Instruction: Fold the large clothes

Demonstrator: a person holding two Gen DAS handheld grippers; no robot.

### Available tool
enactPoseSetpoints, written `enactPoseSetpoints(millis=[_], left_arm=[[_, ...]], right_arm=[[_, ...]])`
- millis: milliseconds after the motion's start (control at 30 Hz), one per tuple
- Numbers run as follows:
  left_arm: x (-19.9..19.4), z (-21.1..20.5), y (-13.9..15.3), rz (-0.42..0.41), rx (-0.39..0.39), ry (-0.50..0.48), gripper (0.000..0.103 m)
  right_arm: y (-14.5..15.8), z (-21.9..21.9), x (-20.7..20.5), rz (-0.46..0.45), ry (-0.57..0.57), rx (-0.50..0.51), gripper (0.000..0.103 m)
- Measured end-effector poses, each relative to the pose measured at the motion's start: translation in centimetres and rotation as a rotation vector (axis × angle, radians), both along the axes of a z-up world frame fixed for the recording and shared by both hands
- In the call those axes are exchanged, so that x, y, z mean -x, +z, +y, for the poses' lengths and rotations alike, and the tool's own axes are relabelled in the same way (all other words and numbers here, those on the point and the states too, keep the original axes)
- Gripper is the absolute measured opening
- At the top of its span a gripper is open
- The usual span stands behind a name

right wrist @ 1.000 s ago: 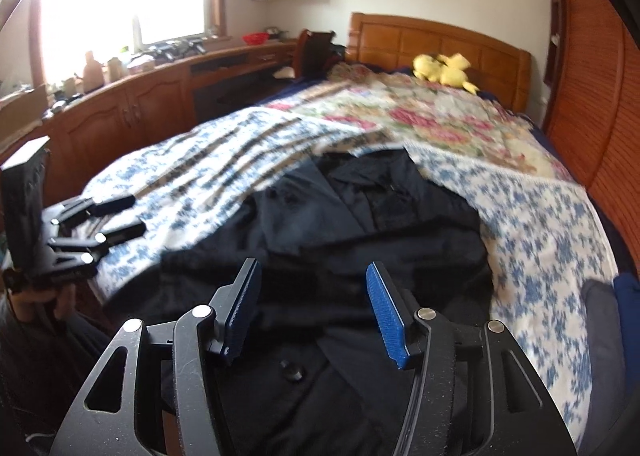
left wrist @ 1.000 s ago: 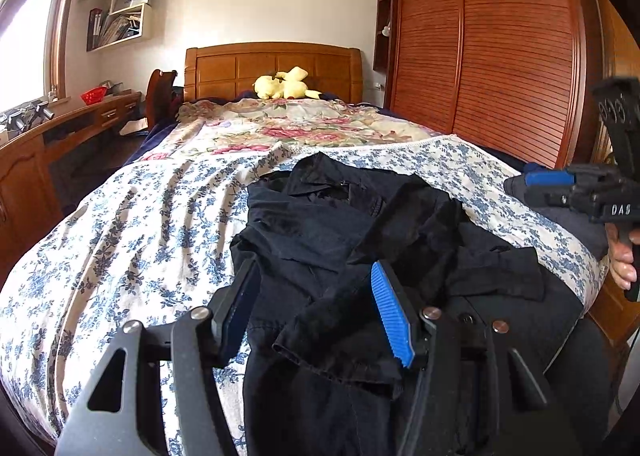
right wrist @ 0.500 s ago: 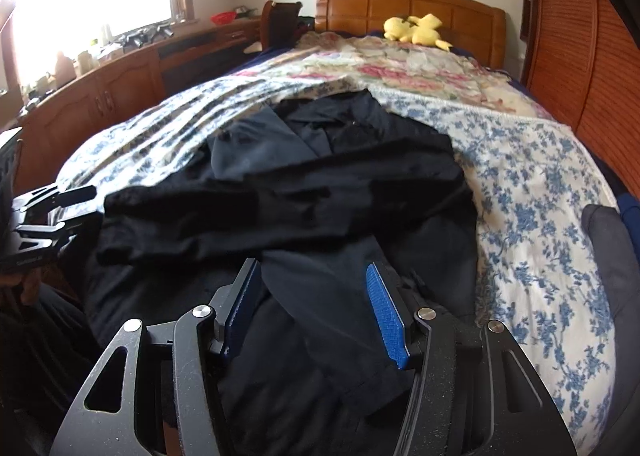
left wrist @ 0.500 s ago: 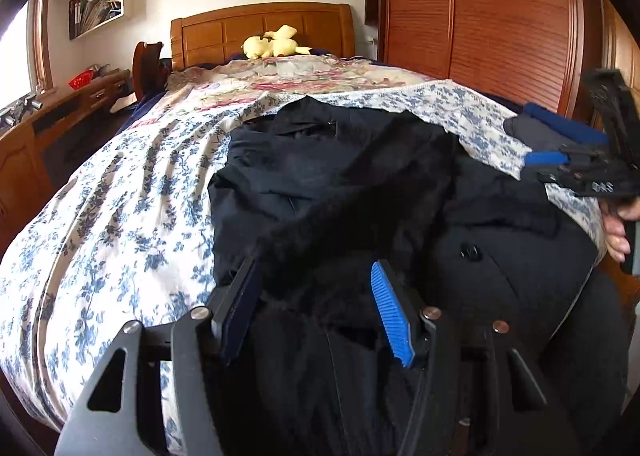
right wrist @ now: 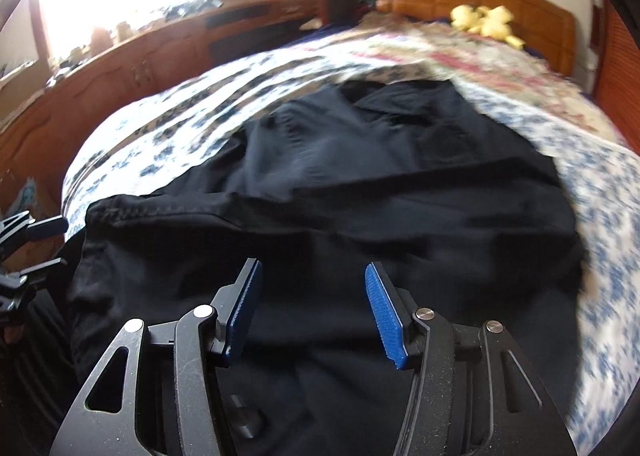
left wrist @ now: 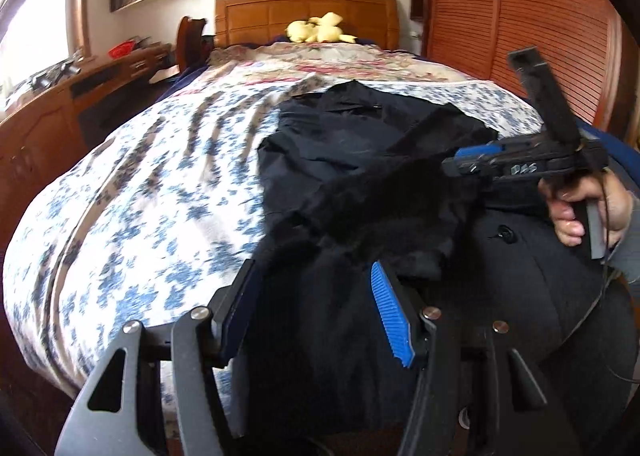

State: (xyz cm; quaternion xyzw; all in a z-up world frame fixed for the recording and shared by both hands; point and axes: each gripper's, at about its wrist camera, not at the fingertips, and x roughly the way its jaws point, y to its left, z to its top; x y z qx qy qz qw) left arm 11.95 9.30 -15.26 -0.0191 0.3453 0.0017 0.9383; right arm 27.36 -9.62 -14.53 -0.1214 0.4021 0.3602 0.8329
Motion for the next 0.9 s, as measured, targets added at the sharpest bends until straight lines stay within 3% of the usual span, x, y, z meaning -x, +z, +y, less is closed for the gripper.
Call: enactPoseSetpoints(millis=[233, 433, 633, 900], left_arm=[[2.4, 3.0, 1.5, -0.026, 0.015, 0.074, 0.057], [2.9, 5.2, 2.1, -0.031, 0.014, 0.118, 0.057], [2.4, 7.0, 1.3, -0.02, 0.028, 0.119, 0.057], [1.5, 6.3, 0.0, 0.005, 0.042, 0.045, 0.057]], right_arm=[[-4.4, 4.6, -0.9, 0.087, 0.061, 0.103, 0.051], [-3.3, 3.3, 0.4, 0.049, 0.036, 0.071, 0.05], [-0.1, -2.0, 3.5, -0.028, -0.004, 0.0, 0.05], [2.6, -14.1, 7.8, -0.085, -0.229, 0.02, 0.05]])
